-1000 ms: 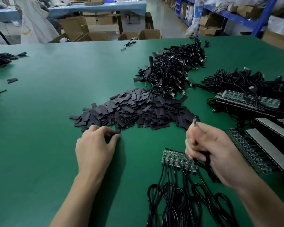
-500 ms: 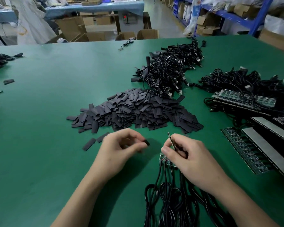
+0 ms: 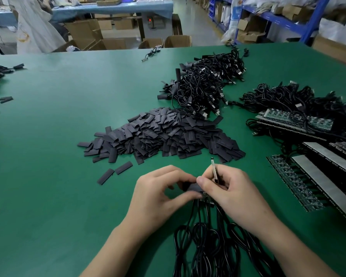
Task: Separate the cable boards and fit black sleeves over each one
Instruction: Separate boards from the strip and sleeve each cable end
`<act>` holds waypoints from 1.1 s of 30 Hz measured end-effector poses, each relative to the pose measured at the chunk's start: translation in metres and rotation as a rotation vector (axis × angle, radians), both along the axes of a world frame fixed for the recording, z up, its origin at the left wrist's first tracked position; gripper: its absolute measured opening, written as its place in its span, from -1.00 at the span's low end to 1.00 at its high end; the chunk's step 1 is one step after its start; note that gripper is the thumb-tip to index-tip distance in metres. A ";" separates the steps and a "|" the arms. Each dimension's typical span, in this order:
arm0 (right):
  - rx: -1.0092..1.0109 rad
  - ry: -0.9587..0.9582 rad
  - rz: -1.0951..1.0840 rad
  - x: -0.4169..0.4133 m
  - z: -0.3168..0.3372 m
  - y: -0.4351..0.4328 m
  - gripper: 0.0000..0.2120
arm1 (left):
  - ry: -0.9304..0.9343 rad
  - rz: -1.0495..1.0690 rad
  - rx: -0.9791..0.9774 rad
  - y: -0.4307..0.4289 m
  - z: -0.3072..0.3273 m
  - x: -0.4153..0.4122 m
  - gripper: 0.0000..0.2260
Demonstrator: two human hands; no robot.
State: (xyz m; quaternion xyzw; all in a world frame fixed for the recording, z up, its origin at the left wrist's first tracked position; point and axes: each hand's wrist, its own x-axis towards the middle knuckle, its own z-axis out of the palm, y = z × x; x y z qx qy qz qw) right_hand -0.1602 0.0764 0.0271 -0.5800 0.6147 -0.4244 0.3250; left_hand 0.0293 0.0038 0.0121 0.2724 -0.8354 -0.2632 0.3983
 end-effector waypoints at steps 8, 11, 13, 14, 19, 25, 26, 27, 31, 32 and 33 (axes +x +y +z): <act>0.075 -0.194 0.115 -0.006 0.004 -0.002 -0.58 | 0.149 0.052 0.056 -0.002 0.004 0.001 -0.83; 0.118 -0.223 0.145 -0.007 0.003 -0.004 -0.52 | 0.169 0.069 0.100 -0.003 0.005 0.002 -0.85; 0.120 -0.223 0.148 -0.007 0.004 -0.004 -0.53 | 0.182 0.075 0.126 -0.004 0.005 0.003 -0.85; 0.114 -0.207 0.155 -0.007 0.004 -0.004 -0.54 | 0.188 0.075 0.135 -0.004 0.004 0.003 -0.86; 0.080 -0.119 0.171 -0.010 0.007 -0.002 -0.63 | 0.196 0.081 0.153 -0.006 0.002 0.004 -0.86; 0.018 0.027 0.147 -0.010 0.011 0.001 -0.67 | 0.149 0.060 0.143 -0.006 0.001 0.005 -0.86; 0.014 0.037 0.142 -0.010 0.011 0.001 -0.70 | 0.136 0.054 0.131 -0.006 0.001 0.005 -0.86; 0.017 0.048 0.137 -0.011 0.011 0.001 -0.71 | 0.121 0.048 0.117 -0.006 0.001 0.005 -0.86; 0.052 0.093 0.118 -0.013 0.010 0.001 -0.73 | 0.078 0.049 0.084 -0.006 0.003 0.006 -0.85; 0.057 0.101 0.115 -0.013 0.010 0.001 -0.73 | 0.060 0.053 0.074 -0.006 0.003 0.006 -0.84; 0.063 0.109 0.111 -0.012 0.009 0.001 -0.73 | 0.036 0.056 0.058 -0.006 0.003 0.006 -0.83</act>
